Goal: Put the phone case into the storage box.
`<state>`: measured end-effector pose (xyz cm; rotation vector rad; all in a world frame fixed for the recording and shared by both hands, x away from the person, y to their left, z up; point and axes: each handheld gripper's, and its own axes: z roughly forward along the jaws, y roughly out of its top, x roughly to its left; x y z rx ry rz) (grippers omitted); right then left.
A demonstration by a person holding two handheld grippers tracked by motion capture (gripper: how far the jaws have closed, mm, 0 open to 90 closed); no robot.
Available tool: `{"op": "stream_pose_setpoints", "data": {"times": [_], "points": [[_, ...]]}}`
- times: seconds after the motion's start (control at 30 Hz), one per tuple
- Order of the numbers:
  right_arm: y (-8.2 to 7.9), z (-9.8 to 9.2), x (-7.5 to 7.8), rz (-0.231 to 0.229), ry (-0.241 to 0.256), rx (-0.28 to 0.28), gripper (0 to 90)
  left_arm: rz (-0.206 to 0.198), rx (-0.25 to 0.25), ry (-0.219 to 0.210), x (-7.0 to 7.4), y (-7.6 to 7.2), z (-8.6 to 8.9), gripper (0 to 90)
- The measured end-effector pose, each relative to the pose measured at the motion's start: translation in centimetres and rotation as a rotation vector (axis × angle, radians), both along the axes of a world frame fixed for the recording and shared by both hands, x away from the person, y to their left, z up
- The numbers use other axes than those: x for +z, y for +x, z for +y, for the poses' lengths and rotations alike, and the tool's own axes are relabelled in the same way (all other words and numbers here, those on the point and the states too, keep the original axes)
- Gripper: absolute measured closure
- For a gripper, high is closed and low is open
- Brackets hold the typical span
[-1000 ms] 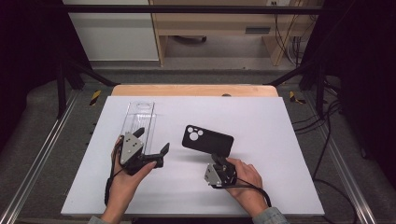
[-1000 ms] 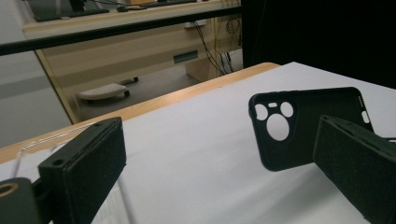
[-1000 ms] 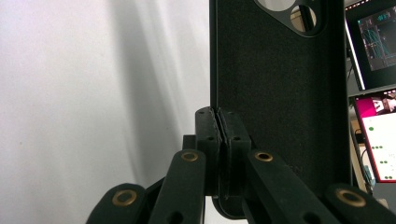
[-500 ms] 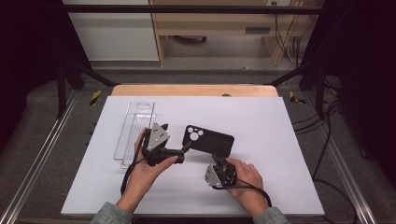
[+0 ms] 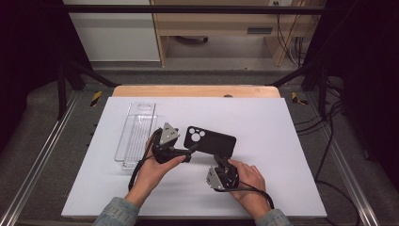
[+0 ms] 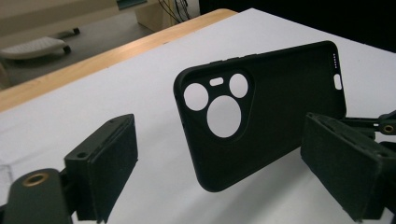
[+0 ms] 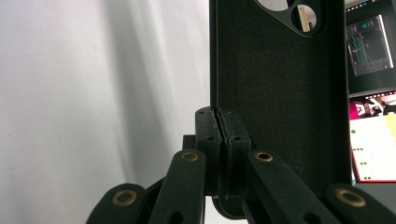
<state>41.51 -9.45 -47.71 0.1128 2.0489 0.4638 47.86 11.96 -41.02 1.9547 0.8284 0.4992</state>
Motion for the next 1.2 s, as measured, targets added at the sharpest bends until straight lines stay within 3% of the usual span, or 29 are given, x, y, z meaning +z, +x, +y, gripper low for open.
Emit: {"op": "stream_pose_setpoints", "data": {"times": [0.3,0.63,0.77,1.2], "points": [[0.0,0.0,0.0,-0.007,-0.007,0.001,88.1,0.056,-0.011,0.009,-0.5,0.8,-0.3,33.2],[0.0,0.0,0.0,-0.010,-0.008,0.005,88.1,0.091,-0.014,-0.013,-0.9,1.6,-0.1,43.6],[0.0,0.1,-0.1,-0.008,-0.010,0.007,88.1,0.114,-0.020,-0.054,-1.1,1.8,0.3,47.4],[-0.1,0.2,-0.2,-0.006,-0.019,0.012,88.1,0.142,-0.023,-0.087,-1.5,2.2,1.1,61.5]]}}
